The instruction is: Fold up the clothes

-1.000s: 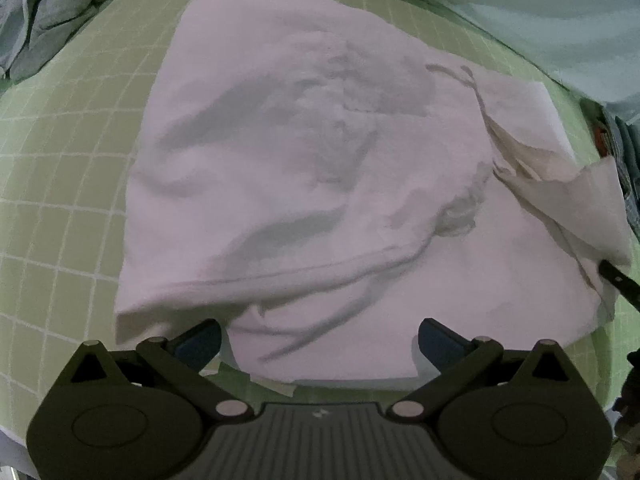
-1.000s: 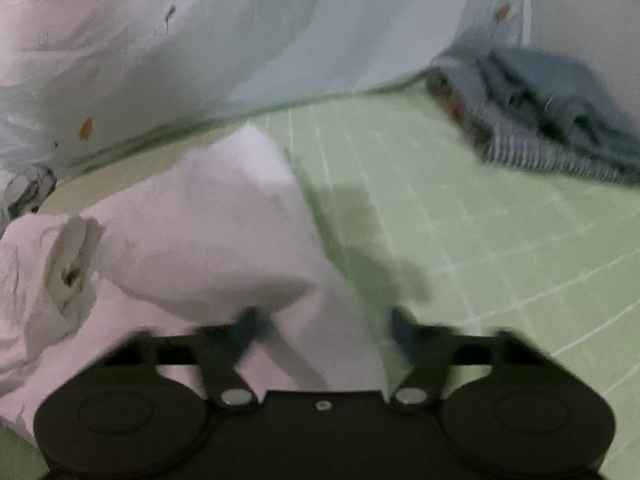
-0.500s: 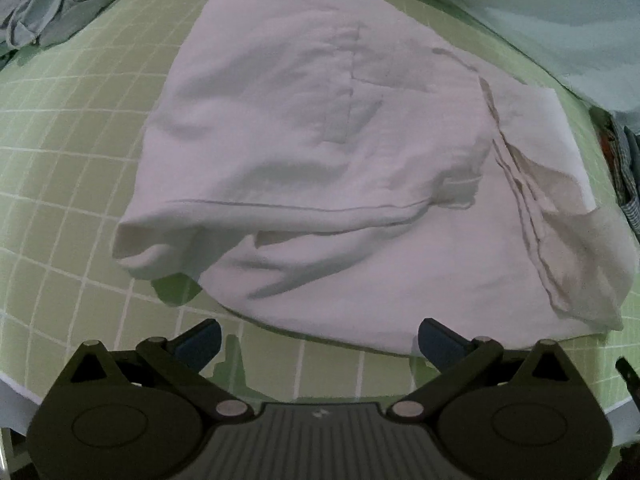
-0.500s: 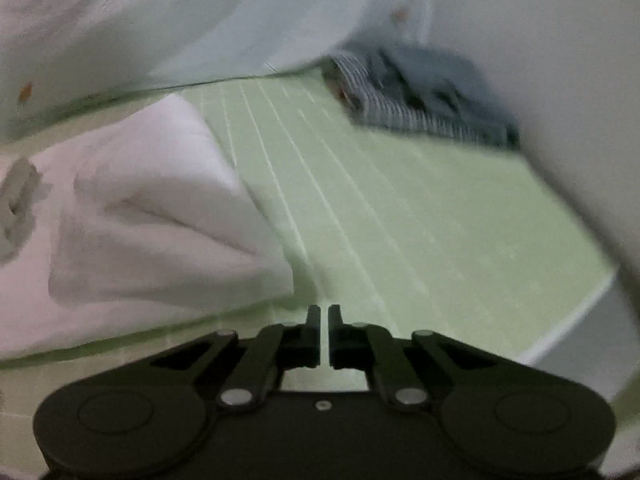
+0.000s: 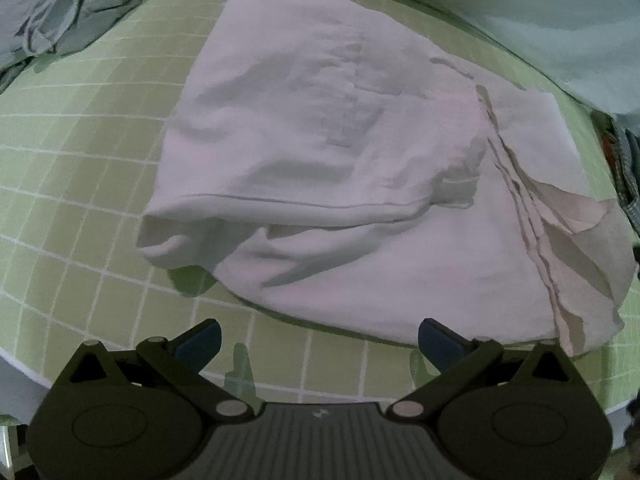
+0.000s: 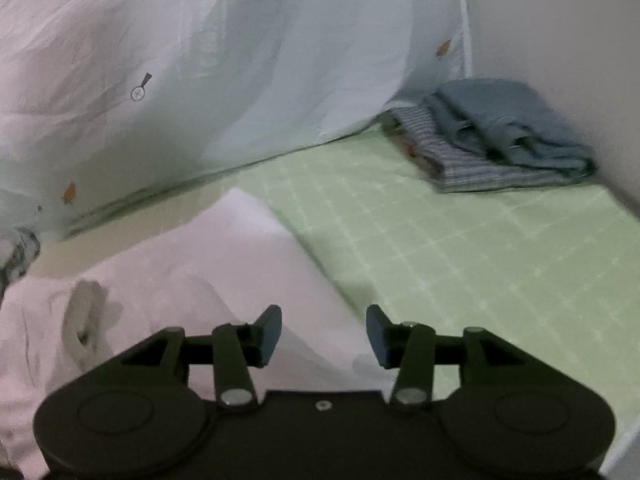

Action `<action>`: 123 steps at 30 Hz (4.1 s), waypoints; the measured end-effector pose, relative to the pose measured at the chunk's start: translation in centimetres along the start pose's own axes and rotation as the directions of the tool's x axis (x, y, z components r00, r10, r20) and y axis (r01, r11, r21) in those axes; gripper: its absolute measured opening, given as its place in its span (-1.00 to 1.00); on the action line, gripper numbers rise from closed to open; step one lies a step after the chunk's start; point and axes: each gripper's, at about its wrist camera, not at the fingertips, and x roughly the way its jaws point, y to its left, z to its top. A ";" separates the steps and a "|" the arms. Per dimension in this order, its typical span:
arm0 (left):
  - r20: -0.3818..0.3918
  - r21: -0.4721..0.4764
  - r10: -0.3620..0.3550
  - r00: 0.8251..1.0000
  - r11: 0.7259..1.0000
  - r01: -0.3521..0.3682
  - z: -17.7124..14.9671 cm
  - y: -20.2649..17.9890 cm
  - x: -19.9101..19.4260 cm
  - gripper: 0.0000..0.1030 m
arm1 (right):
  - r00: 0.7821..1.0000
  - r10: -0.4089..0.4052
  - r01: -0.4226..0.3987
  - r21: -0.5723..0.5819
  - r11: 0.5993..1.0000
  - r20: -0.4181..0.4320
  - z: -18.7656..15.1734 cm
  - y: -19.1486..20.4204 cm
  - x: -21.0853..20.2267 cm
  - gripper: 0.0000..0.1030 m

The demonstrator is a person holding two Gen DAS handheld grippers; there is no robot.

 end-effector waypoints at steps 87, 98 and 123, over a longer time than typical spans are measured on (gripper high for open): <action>-0.057 0.022 0.146 0.988 0.989 -0.145 10.4 5.1 6.8 1.00 | 0.971 -0.034 0.012 -0.094 0.996 -0.236 1.1 4.8 12.8 0.27; -0.071 0.028 0.140 0.988 0.990 -0.138 10.9 5.3 6.8 1.00 | 0.992 0.104 -0.108 -0.052 0.993 -0.067 5.0 8.6 5.5 -0.83; 0.126 -0.038 -0.006 0.992 0.999 0.011 9.1 10.4 -0.4 0.99 | 0.797 0.571 -0.577 0.027 0.816 -0.196 0.2 26.7 0.5 0.77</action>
